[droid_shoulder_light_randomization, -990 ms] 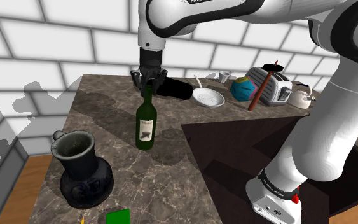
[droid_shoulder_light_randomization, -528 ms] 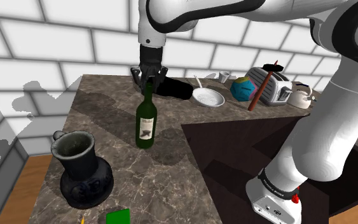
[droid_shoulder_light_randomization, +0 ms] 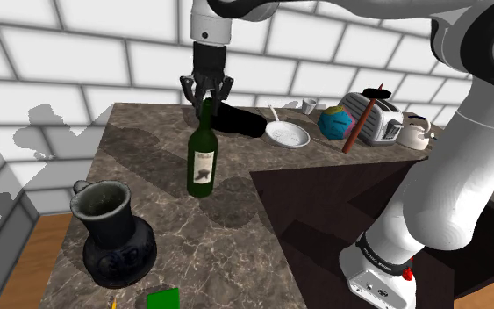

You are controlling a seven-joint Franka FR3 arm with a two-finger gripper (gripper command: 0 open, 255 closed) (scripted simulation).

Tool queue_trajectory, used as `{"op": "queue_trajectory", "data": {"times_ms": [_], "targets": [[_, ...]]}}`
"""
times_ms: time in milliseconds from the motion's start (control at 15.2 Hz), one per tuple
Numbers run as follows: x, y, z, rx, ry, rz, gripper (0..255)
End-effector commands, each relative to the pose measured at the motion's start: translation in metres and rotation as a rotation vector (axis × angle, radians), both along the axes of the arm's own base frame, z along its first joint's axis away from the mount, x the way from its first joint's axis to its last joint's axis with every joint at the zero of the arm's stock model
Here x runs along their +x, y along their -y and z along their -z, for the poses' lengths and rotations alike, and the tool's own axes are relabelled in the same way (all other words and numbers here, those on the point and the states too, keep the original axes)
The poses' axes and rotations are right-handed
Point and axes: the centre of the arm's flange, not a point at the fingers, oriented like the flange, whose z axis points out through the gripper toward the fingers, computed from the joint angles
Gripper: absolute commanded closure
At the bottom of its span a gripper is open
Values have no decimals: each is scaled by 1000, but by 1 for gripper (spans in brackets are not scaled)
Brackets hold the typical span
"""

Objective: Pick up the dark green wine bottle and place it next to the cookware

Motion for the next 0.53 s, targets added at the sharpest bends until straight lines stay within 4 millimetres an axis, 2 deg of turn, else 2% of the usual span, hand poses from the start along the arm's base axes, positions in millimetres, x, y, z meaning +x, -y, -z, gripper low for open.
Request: {"op": "queue_trajectory", "data": {"times_ms": [0,462], "targets": [[0,0,-11,0,0,0,255],[0,0,-48,0,0,0,255]]}}
